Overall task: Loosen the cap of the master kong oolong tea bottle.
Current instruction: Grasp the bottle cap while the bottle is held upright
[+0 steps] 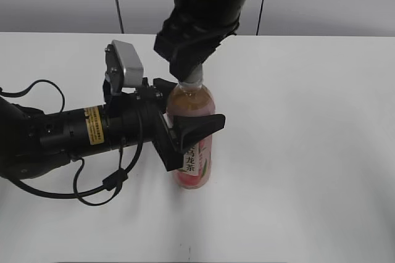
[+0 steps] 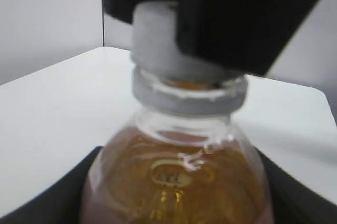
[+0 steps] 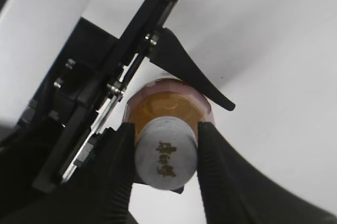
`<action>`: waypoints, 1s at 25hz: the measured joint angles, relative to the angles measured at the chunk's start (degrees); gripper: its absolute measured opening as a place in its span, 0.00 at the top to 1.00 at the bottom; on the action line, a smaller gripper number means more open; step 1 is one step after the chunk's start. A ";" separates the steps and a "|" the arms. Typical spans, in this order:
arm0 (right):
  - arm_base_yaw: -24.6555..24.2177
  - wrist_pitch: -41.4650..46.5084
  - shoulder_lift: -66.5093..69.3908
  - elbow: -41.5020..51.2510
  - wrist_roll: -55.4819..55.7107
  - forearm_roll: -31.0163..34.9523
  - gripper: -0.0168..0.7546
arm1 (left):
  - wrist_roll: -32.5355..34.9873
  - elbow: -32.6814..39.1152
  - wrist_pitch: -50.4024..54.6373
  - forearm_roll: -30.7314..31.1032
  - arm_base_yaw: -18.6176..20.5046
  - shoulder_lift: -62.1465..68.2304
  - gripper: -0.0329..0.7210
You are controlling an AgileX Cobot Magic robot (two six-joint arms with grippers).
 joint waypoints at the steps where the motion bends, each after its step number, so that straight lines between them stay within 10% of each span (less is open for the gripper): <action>1: 0.00 0.00 0.00 0.00 -2.54 0.00 0.62 | 0.00 0.00 0.00 0.00 0.00 0.00 0.35; 25: 0.00 0.63 0.00 0.00 -77.24 0.63 0.62 | 0.00 0.00 0.05 0.00 0.00 0.00 0.35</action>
